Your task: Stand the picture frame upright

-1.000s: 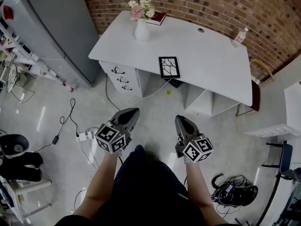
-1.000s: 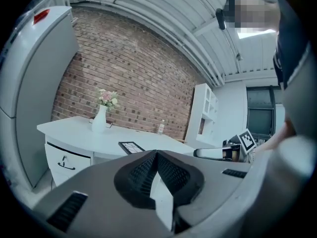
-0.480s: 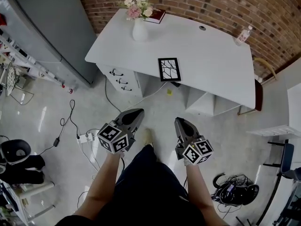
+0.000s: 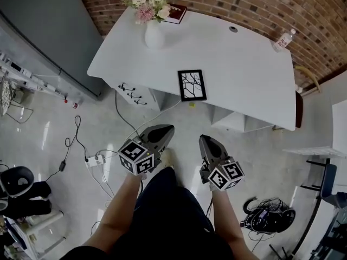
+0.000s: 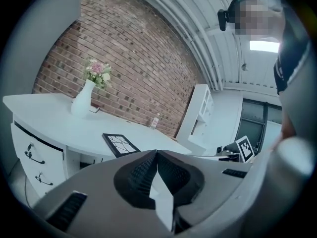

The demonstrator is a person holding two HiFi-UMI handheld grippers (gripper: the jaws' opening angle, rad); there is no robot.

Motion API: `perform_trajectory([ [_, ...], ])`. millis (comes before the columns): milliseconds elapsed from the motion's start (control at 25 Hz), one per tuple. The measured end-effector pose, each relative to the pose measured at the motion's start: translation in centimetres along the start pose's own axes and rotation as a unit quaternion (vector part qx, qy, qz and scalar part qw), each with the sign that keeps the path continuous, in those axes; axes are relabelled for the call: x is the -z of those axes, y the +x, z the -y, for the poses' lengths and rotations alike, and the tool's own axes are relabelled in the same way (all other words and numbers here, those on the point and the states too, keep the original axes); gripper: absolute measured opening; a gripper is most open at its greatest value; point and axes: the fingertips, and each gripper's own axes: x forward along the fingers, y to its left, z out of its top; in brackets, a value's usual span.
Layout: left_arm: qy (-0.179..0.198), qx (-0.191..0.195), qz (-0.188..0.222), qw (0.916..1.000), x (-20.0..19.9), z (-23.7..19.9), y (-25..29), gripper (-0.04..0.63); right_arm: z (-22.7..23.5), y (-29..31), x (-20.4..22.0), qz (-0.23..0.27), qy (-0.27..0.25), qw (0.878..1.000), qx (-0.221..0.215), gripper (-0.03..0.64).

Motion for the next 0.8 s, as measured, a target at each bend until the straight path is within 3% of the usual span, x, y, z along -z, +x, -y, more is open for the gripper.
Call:
perform_trajectory([
  [120, -0.021, 0.008, -0.012, 0.9997, 0.5, -1.3, 1.7, 0.048, 1.2, 1.3, -0.1, -0.004, 0.003, 1.000, 0.007, 0.005],
  [400, -0.065, 0.000, -0.032, 0.9973, 1.4, -5.0, 4.8, 0.048, 3.3, 4.5, -0.2, -0.021, 0.001, 1.000, 0.014, 0.005],
  [480, -0.084, 0.001, -0.047, 0.9954, 1.9, -6.0, 5.6, 0.099, 3.9, 5.6, -0.4, -0.026, -0.001, 1.000, 0.015, 0.005],
  [680, -0.122, -0.002, -0.069, 0.9901, 2.7, -8.6, 7.2, 0.105, 4.6, 8.6, -1.0, -0.033, -0.002, 0.999, 0.013, 0.005],
  [800, -0.162, 0.006, -0.072, 0.9841, 3.0, -9.8, 8.4, 0.179, 4.8, 10.0, -1.2, -0.036, -0.012, 0.999, 0.011, 0.005],
])
